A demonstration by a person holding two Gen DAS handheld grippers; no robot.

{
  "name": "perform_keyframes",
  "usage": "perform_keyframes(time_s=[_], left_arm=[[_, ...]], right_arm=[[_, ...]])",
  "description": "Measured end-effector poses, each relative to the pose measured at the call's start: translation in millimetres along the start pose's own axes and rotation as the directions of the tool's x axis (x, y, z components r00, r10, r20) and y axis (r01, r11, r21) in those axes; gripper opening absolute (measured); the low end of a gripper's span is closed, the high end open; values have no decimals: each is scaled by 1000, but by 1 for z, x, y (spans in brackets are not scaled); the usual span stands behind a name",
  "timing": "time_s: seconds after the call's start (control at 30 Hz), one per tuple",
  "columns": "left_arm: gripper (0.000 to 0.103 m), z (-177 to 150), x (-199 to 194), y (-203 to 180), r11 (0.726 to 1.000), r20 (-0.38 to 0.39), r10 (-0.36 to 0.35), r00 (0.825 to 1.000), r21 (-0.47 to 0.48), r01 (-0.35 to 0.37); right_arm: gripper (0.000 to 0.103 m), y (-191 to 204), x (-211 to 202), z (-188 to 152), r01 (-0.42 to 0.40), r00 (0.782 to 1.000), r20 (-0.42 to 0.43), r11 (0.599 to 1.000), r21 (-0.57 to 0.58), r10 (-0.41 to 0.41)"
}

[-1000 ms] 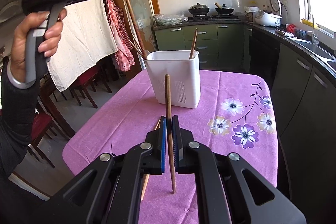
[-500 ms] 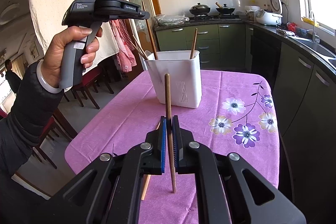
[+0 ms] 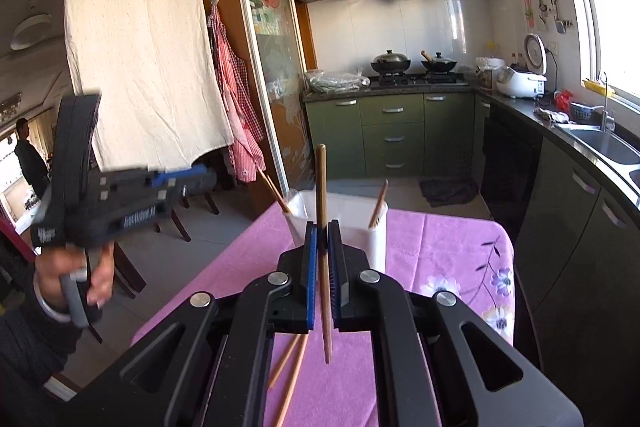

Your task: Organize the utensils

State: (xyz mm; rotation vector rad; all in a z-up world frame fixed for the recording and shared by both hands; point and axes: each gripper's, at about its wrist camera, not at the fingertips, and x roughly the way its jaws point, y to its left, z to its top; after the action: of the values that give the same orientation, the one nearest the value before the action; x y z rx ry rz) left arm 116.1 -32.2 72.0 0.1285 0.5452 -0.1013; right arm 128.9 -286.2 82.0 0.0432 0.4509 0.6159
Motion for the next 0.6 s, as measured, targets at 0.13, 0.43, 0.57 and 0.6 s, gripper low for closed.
perform_keyframes(time_s=[0.13, 0.43, 0.57, 0.6], left_arm=[[14, -29, -9, 5, 1000, -29, 1, 1000, -11, -1], [14, -66, -5, 26, 997, -77, -6, 997, -74, 0], [14, -65, 0, 33, 997, -87, -13, 996, -80, 7], [14, -65, 1, 32, 997, -87, -15, 996, -82, 7]], right_arm=[[6, 3, 7, 51, -9, 997, 71, 1000, -6, 9], [2, 12, 58, 90, 13, 999, 52, 1000, -1, -13], [26, 19, 98, 52, 82, 991, -100, 993, -85, -91], [32, 22, 111, 40, 80, 985, -145, 991, -111, -96]])
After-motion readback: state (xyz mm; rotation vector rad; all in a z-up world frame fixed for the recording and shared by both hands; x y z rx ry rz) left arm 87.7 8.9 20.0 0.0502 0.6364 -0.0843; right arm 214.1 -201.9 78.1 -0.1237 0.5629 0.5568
